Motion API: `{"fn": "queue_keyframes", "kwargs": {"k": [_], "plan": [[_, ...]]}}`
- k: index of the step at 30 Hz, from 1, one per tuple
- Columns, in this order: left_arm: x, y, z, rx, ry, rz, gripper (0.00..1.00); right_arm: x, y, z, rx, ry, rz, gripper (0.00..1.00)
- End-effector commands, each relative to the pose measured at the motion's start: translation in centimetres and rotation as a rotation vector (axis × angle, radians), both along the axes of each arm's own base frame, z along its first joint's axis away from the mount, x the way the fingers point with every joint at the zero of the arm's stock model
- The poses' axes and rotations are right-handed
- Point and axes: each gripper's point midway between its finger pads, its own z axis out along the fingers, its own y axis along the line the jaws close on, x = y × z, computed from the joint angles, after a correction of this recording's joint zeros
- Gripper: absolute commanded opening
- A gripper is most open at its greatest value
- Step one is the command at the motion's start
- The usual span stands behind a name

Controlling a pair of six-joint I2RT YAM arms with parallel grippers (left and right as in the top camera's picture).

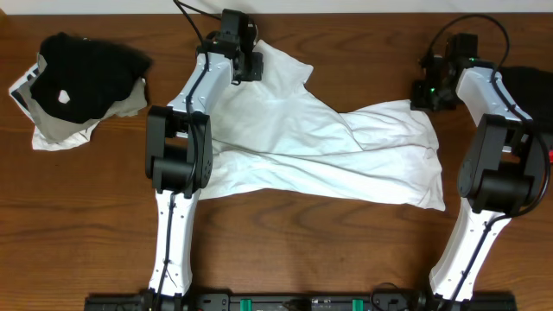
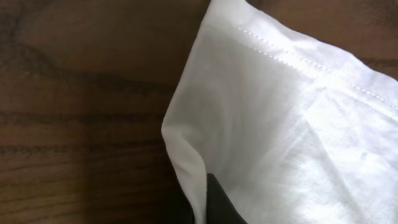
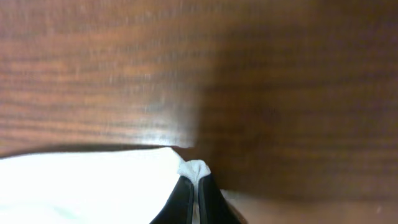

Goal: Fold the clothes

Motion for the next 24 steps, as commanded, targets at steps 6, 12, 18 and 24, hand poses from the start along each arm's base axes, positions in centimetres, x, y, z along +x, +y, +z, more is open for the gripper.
{"fn": "queue_keyframes", "kwargs": {"k": [6, 12, 18, 24], "plan": [[0.6, -0.1, 7.7, -0.031, -0.109, -0.005, 0.06, 1.3, 0.4, 4.0, 0.016, 0.005, -0.027, 0.01], [-1.3, 0.3, 9.3, -0.021, -0.061, -0.005, 0.06, -0.4, 1.1, 4.5, 0.029, 0.086, -0.031, 0.01], [-3.3, 0.8, 10.1, -0.008, 0.001, -0.004, 0.06, -1.9, 1.4, 4.6, 0.046, 0.156, -0.077, 0.01], [-5.3, 1.3, 11.8, 0.001, 0.043, -0.001, 0.06, -3.3, 1.5, 6.4, 0.053, 0.183, -0.106, 0.01]]}}
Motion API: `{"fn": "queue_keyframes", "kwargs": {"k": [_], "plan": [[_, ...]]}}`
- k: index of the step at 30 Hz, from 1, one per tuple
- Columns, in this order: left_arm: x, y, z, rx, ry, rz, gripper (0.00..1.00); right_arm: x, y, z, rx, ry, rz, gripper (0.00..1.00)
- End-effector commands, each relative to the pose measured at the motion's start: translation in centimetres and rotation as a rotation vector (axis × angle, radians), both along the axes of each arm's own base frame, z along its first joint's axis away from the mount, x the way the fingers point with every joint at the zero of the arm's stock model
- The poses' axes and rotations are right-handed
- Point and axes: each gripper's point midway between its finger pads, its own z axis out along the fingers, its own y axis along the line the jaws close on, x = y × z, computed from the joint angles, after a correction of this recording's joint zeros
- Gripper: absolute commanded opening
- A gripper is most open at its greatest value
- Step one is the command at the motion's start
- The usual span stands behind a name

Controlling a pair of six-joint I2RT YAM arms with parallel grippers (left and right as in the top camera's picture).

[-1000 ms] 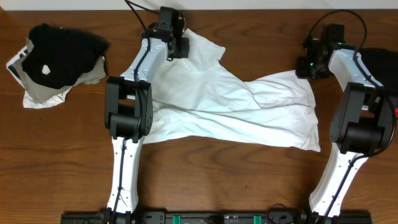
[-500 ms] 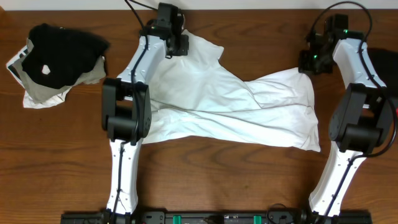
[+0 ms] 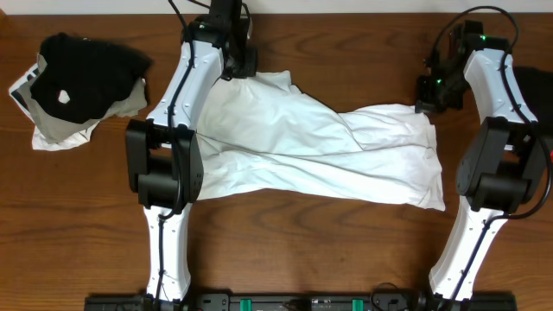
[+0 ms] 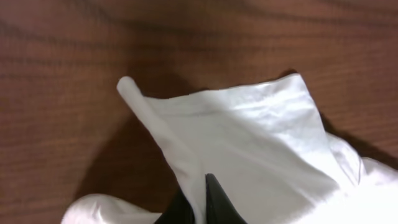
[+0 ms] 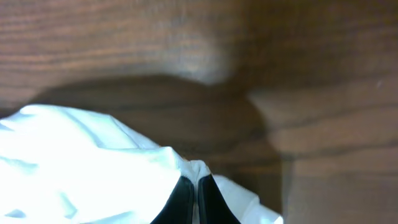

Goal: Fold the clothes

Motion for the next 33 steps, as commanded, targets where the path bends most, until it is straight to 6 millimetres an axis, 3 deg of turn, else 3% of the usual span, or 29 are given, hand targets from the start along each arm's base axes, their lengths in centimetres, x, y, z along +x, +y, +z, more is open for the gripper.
{"fn": "queue_keyframes", "kwargs": {"k": [1, 9, 20, 33], "plan": [[-0.5, 0.5, 4.1, -0.013, -0.044, 0.003, 0.06, 0.3, 0.6, 2.9, 0.001, -0.044, -0.029, 0.01], [-3.7, 3.1, 3.3, 0.014, 0.102, 0.046, 0.06, -1.6, 0.8, 5.2, 0.004, -0.007, -0.061, 0.01], [-7.4, 8.1, 2.3, 0.026, 0.293, 0.162, 0.06, -4.2, -1.1, 5.1, 0.014, 0.103, -0.182, 0.01], [-10.4, 8.9, 2.2, 0.043, 0.418, 0.173, 0.06, -5.7, -1.0, 5.3, 0.019, 0.168, -0.196, 0.01]]}}
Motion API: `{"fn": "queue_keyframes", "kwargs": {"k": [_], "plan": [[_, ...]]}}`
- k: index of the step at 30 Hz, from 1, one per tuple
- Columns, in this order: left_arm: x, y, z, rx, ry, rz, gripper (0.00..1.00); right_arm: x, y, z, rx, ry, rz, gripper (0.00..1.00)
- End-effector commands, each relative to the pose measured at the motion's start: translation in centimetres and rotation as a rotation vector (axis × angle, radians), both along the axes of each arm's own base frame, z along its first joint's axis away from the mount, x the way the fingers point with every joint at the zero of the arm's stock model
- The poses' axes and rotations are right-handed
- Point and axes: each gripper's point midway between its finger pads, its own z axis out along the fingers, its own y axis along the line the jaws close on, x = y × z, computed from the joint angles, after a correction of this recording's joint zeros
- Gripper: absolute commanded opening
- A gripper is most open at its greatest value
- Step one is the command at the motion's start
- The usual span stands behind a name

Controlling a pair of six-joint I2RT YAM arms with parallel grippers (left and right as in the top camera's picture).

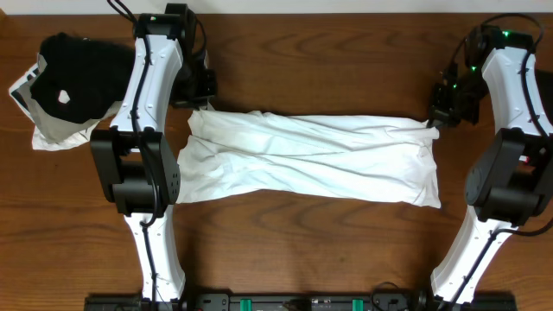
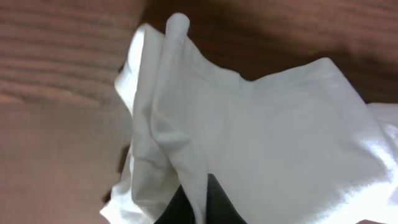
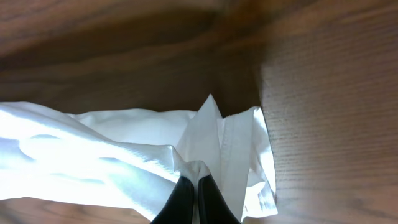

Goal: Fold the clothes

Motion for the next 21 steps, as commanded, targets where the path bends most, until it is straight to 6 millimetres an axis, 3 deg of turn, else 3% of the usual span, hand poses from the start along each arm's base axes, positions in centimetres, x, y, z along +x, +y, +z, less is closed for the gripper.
{"fn": "queue_keyframes", "kwargs": {"k": [1, 6, 12, 15, 21], "plan": [[-0.3, 0.2, 1.4, 0.001, -0.010, 0.010, 0.06, 0.2, -0.2, 1.2, -0.007, -0.021, -0.028, 0.01], [-1.9, 0.3, 1.5, 0.003, 0.055, -0.008, 0.06, -0.3, -0.2, 2.0, -0.009, -0.020, -0.037, 0.01], [-2.8, 0.3, 1.6, 0.005, 0.091, -0.023, 0.06, -0.8, -0.4, 5.7, -0.023, -0.103, -0.043, 0.01], [-3.2, 0.4, 1.6, 0.005, 0.107, -0.023, 0.06, -2.0, -0.2, 7.2, -0.022, -0.105, -0.012, 0.01], [-4.6, 0.5, 1.8, 0.008, 0.167, -0.026, 0.06, -4.0, 0.6, 6.8, -0.007, -0.023, 0.012, 0.01]]}}
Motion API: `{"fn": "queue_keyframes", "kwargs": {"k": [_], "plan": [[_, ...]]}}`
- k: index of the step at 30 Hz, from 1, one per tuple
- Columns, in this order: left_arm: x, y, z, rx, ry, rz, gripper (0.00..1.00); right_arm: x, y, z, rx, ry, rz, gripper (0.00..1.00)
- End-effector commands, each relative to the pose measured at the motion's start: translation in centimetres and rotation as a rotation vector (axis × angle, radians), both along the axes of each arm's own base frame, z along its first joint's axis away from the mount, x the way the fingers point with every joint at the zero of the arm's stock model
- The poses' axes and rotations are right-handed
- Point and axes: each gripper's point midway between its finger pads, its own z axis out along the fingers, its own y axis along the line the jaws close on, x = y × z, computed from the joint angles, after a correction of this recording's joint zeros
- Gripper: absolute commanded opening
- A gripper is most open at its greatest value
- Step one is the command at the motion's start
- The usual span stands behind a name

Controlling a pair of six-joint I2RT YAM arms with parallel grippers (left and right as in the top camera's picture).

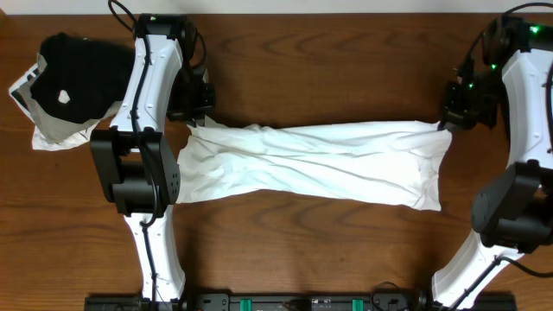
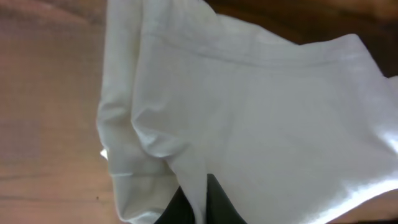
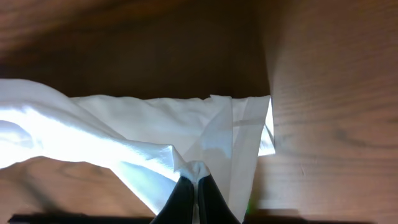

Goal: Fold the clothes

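A white garment (image 1: 311, 161) stretches across the table as a long band, its upper edge pulled taut between both arms. My left gripper (image 1: 193, 121) is shut on the garment's upper left corner; the white cloth (image 2: 249, 118) fills the left wrist view, pinched between the black fingers (image 2: 217, 202). At the far right my right gripper (image 1: 442, 123) is shut on the upper right corner, a tuft of cloth (image 3: 194, 168) showing between its fingers (image 3: 211, 199).
A heap of black and pale clothes (image 1: 78, 82) lies at the table's back left. A dark item (image 1: 549, 82) shows at the right edge. Brown wooden table (image 1: 302, 250) surrounds the garment.
Both grippers have moved slightly towards the front and farther apart, still shut on the corners. The garment's top edge is now pulled straighter and tauter between them.
The garment lay spread and rumpled, its left corner near the back of the table, each gripper shut on an upper corner. The corners then stood lifted. Later the upper part lay brought forward over the lower, forming a long band, now stretched tight.
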Motion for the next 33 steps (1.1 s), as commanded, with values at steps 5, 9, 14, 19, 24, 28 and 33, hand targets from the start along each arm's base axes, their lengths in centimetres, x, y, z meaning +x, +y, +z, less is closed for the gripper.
{"fn": "queue_keyframes", "kwargs": {"k": [5, 9, 14, 19, 24, 28, 33], "plan": [[-1.4, 0.2, 1.6, -0.001, 0.036, -0.017, 0.06, -1.8, 0.1, -1.2, 0.013, 0.080, 0.020, 0.01], [-2.0, 0.3, 1.6, -0.001, 0.059, -0.021, 0.06, -2.6, 0.3, -1.4, 0.019, 0.115, 0.021, 0.01], [-3.1, 0.3, 1.4, 0.000, 0.109, -0.026, 0.06, -3.3, 0.4, -1.4, 0.023, 0.146, 0.033, 0.01], [-4.2, 0.4, 0.8, 0.002, 0.162, -0.027, 0.06, -4.0, 0.7, -1.2, 0.027, 0.174, 0.058, 0.01], [-5.1, 0.5, 0.5, 0.004, 0.200, -0.027, 0.06, -4.3, 1.8, -1.5, 0.027, 0.189, 0.089, 0.01], [-5.2, 0.6, 0.4, 0.009, 0.205, -0.028, 0.06, -5.2, 2.2, -2.3, -0.004, 0.234, 0.127, 0.01], [-5.4, 0.7, 0.3, 0.015, 0.216, -0.030, 0.07, -6.3, 2.3, -3.1, -0.019, 0.282, 0.144, 0.01]]}}
